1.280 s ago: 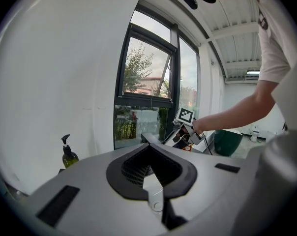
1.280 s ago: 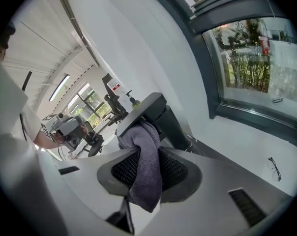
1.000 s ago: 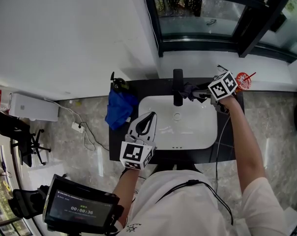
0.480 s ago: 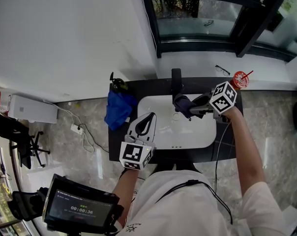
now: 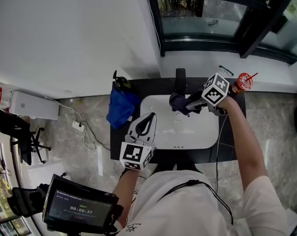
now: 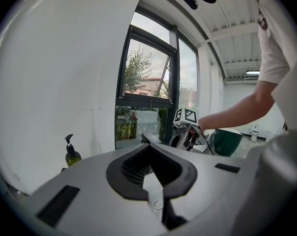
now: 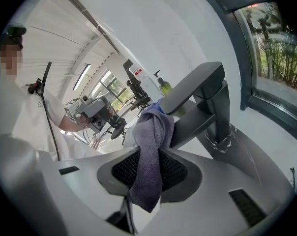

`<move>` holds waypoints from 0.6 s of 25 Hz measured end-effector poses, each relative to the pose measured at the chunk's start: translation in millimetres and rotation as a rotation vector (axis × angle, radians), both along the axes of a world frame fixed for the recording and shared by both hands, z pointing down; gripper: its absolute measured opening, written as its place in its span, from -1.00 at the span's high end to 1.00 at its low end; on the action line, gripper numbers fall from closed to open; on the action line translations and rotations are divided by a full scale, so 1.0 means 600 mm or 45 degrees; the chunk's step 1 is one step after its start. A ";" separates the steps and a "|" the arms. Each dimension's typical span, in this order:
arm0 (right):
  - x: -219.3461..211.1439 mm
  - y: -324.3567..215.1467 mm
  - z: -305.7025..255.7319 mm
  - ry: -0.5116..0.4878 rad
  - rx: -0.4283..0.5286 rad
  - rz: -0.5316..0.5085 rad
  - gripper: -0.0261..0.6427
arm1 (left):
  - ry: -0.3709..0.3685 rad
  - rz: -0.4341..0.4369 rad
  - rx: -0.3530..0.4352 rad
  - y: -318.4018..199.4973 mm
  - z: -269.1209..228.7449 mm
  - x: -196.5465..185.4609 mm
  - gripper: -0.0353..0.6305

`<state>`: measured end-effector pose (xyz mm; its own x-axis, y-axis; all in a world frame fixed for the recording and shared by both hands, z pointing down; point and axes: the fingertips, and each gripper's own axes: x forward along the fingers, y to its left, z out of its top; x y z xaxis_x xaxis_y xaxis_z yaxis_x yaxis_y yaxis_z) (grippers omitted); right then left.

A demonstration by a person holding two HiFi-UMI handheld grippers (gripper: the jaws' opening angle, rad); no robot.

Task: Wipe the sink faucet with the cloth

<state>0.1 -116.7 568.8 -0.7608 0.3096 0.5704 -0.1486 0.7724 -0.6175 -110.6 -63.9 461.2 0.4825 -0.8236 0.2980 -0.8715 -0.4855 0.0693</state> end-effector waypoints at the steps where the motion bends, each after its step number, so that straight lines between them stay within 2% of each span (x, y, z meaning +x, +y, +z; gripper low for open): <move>1: -0.002 -0.005 0.000 0.007 0.000 -0.003 0.59 | 0.001 -0.005 0.000 -0.001 -0.001 -0.001 0.91; 5: -0.005 -0.028 -0.001 0.032 0.008 0.023 0.59 | -0.002 -0.021 0.000 -0.005 -0.001 -0.006 0.92; 11: 0.014 -0.079 -0.004 0.026 0.054 0.191 0.59 | -0.006 -0.020 -0.001 -0.006 -0.002 -0.004 0.91; 15: 0.033 -0.093 -0.004 0.035 0.080 0.254 0.59 | 0.009 -0.020 -0.004 -0.008 -0.010 0.001 0.91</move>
